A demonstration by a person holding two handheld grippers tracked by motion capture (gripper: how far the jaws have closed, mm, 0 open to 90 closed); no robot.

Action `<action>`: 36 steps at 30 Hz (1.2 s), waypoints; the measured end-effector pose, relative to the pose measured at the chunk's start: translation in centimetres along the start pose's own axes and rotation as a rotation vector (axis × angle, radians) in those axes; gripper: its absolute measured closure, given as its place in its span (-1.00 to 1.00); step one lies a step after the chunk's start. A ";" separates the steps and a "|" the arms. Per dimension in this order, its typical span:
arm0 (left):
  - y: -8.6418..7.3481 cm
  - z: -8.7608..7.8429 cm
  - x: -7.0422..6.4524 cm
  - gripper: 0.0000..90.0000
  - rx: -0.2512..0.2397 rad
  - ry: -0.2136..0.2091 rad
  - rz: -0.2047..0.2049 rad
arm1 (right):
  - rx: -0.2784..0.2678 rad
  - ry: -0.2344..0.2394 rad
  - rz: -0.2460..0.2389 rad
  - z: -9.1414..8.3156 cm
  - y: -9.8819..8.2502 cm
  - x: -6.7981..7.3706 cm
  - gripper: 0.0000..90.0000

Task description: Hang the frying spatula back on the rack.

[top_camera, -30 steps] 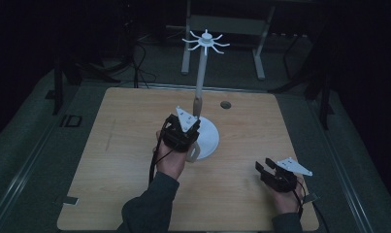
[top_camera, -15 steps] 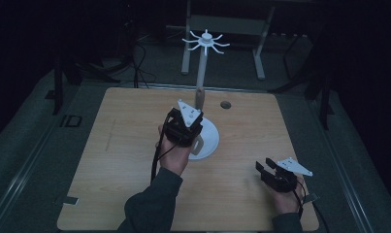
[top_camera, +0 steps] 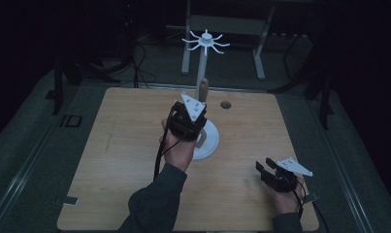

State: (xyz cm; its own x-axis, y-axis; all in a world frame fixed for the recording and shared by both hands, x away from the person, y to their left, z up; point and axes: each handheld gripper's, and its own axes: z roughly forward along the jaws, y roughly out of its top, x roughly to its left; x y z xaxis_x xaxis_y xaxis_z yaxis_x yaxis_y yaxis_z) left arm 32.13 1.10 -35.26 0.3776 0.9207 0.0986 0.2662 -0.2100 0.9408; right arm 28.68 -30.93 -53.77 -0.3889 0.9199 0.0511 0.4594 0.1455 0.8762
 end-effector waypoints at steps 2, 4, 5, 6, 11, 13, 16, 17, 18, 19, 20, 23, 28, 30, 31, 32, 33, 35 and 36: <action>0.2 0.0 -0.1 0.66 -0.002 0.007 -0.001 | -0.001 0.000 0.001 0.0 0.0 0.0 0.13; 0.3 0.1 -0.2 0.66 -0.005 0.012 -0.003 | -0.001 0.000 0.001 0.0 0.0 0.0 0.13; 0.4 0.0 -0.2 0.66 -0.009 0.017 -0.003 | 0.000 0.000 0.002 0.0 0.0 0.0 0.13; 0.5 0.0 -0.2 0.66 -0.012 0.023 -0.003 | -0.001 0.000 0.003 0.0 0.0 0.0 0.13; 0.9 0.0 -0.2 0.66 -0.019 0.036 -0.012 | -0.001 -0.001 0.003 0.0 0.0 0.0 0.13; 1.1 0.0 -0.2 0.66 -0.020 0.047 -0.014 | 0.000 0.000 0.001 0.0 0.0 0.0 0.13; 1.3 0.0 -0.1 0.66 -0.023 0.061 -0.021 | 0.000 0.000 0.001 0.0 0.0 0.0 0.13; 1.4 0.0 -0.2 0.66 -0.023 0.066 -0.022 | 0.000 0.000 0.000 0.0 0.0 0.0 0.13; 1.6 0.0 -0.2 0.66 -0.025 0.071 -0.019 | 0.000 -0.001 -0.001 0.0 0.0 0.0 0.13; 1.7 0.0 -0.2 0.66 -0.025 0.073 -0.020 | 0.000 0.000 -0.001 0.0 0.0 0.0 0.13; 1.8 0.0 -0.3 0.66 -0.026 0.078 -0.018 | 0.000 -0.001 -0.001 0.0 0.0 0.0 0.13; 2.2 0.0 -0.4 0.66 -0.028 0.097 -0.014 | 0.000 -0.001 -0.001 0.0 0.0 0.0 0.13; 2.7 0.1 -0.4 0.66 -0.032 0.115 -0.020 | -0.001 0.000 0.003 0.0 0.0 0.0 0.13; 2.9 0.1 -0.4 0.66 -0.034 0.123 -0.021 | -0.001 0.000 0.003 0.0 0.0 0.0 0.13; 2.9 0.1 -0.4 0.66 -0.034 0.125 -0.022 | -0.002 0.000 0.001 0.0 0.0 0.0 0.13; 3.0 0.1 -0.4 0.66 -0.035 0.129 -0.022 | -0.002 0.000 0.000 0.0 0.0 0.0 0.13; 3.1 0.1 -0.4 0.66 -0.036 0.132 -0.022 | -0.002 0.000 0.000 0.0 0.0 0.0 0.13; 3.3 0.2 -0.3 0.66 -0.036 0.139 -0.024 | -0.002 0.000 0.001 0.0 0.0 0.0 0.13; 3.4 0.2 -0.3 0.66 -0.034 0.143 -0.024 | -0.001 0.000 0.002 0.0 0.0 0.0 0.13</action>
State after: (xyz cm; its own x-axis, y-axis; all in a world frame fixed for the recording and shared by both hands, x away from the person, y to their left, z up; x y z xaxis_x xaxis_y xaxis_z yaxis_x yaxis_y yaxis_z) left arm 33.13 0.01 -32.15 0.2405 0.9634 0.1185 0.2423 -0.1778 0.9538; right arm 28.71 -30.96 -53.83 -0.3878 0.9202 0.0526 0.4592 0.1434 0.8767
